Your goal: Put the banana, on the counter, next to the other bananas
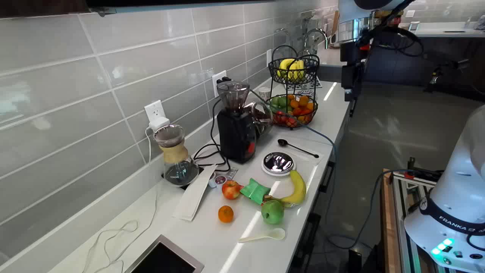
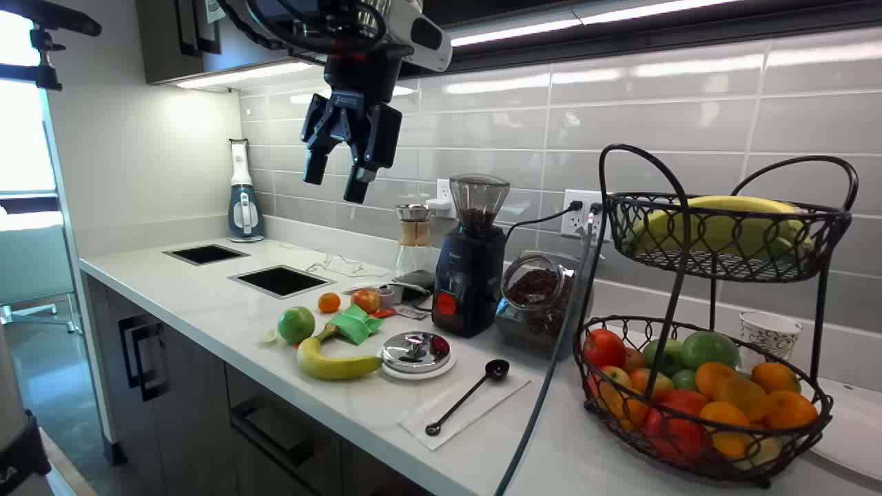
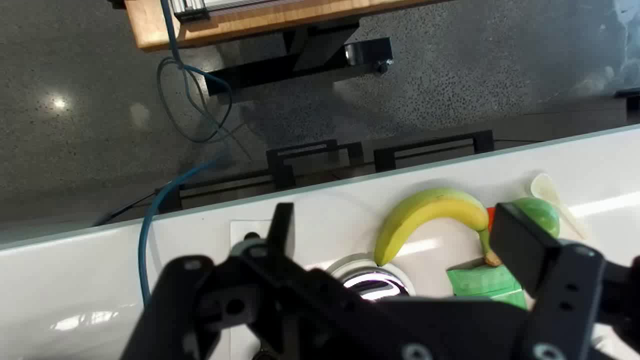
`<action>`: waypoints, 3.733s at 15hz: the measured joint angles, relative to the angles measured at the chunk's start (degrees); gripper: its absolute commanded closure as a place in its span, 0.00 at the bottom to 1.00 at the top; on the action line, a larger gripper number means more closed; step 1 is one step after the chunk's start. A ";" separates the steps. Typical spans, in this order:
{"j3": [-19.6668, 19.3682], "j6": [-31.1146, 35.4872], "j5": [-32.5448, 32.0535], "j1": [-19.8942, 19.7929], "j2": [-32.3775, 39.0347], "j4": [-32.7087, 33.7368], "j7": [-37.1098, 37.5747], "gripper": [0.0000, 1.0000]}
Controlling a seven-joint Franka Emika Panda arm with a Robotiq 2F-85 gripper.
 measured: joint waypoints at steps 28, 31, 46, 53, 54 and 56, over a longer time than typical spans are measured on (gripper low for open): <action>4.24 15.93 9.72 5.60 -11.81 -19.78 -6.55 0.00; 6.93 17.06 9.74 7.64 -12.75 -19.78 -6.28 0.00; 13.28 33.53 2.05 4.84 -6.91 -20.61 6.03 0.00; 18.82 50.72 1.33 1.75 5.65 -20.72 25.68 0.00; 19.36 50.60 1.13 1.03 7.26 -20.78 28.16 0.00; 20.37 49.77 0.17 -0.57 10.37 -20.90 32.81 0.00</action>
